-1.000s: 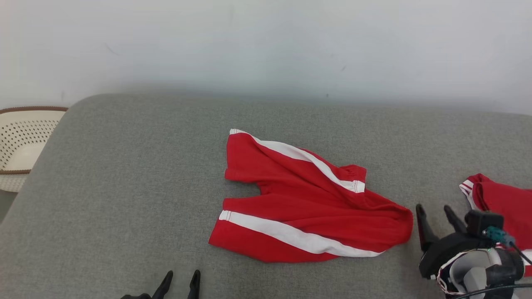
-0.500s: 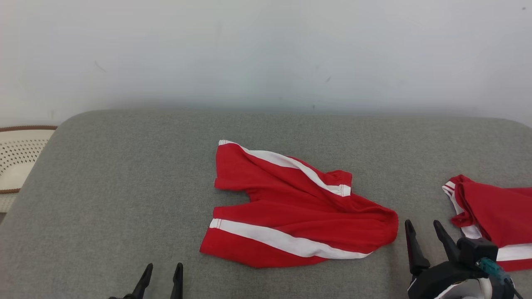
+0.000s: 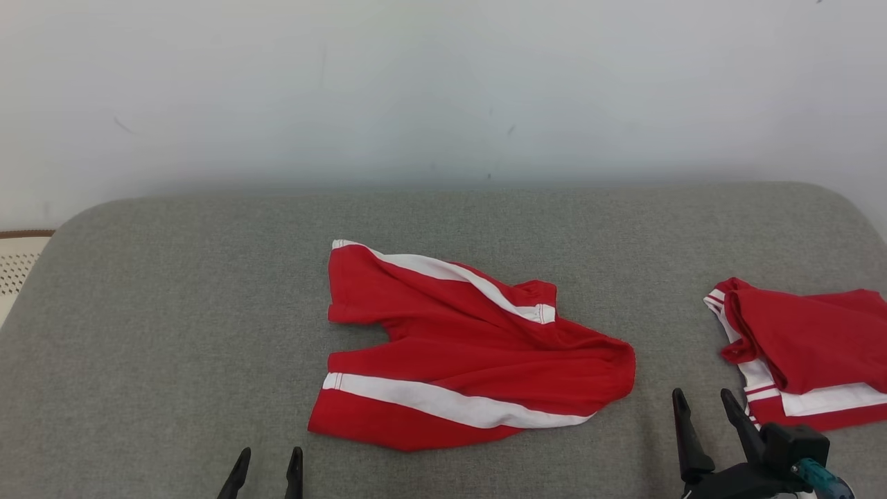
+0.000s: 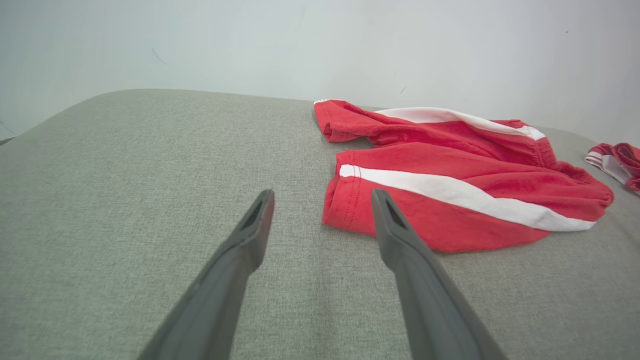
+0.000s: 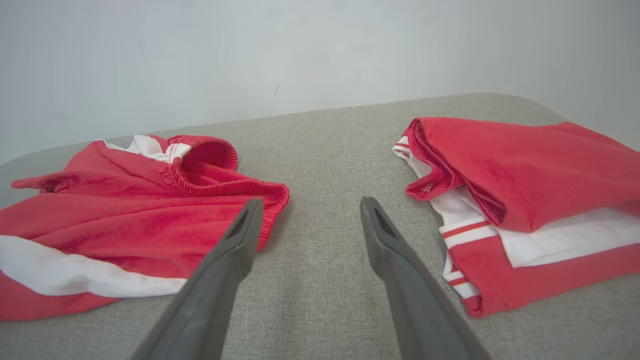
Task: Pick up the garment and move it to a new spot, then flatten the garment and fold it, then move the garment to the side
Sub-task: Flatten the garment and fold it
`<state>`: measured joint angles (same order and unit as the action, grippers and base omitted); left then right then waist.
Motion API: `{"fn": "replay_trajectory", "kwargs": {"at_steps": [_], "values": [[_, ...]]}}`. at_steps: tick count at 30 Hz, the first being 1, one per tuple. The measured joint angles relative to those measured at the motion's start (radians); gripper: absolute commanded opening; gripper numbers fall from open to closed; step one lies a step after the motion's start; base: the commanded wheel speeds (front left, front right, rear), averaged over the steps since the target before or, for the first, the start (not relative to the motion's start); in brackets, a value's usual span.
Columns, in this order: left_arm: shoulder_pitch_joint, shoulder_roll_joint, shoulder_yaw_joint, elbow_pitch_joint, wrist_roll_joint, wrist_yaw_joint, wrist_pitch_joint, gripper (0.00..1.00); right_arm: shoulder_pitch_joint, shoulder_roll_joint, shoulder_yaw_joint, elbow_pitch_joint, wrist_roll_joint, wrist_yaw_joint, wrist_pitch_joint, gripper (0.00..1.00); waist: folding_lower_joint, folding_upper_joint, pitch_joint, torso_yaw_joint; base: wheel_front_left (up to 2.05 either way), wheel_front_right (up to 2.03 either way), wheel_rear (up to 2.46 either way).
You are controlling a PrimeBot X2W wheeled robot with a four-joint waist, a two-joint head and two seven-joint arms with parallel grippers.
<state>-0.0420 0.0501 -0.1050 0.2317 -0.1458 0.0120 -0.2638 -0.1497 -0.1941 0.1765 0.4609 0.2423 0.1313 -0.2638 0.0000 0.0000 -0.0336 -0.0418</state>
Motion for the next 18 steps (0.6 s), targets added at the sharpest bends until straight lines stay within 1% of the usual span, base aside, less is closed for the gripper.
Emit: {"fn": "replay_trajectory", "kwargs": {"at_steps": [9,13,16,18], "values": [[-0.001,0.0,-0.001,-0.002,0.009,0.004,0.0,1.0,0.018,0.014,0.0,-0.027,-0.019,0.0,0.0,1.0,0.0,0.0,0.007,-0.007,0.0,0.0,0.0],[-0.031,0.0,-0.021,0.025,0.003,-0.032,0.0,1.0,0.017,0.013,0.014,-0.027,-0.018,0.0,0.0,1.0,0.0,0.0,0.021,-0.005,0.0,0.0,0.0],[-0.088,0.0,-0.026,0.062,-0.008,-0.068,0.0,1.0,0.011,0.013,0.029,-0.028,-0.015,0.0,0.0,1.0,0.0,0.0,0.04,-0.006,0.0,0.0,0.0],[-0.127,0.0,-0.022,0.103,-0.025,-0.082,0.0,1.0,0.0,0.013,0.041,-0.029,-0.012,0.0,0.0,1.0,0.0001,0.0,0.056,-0.009,0.0,0.0,0.0]]}}
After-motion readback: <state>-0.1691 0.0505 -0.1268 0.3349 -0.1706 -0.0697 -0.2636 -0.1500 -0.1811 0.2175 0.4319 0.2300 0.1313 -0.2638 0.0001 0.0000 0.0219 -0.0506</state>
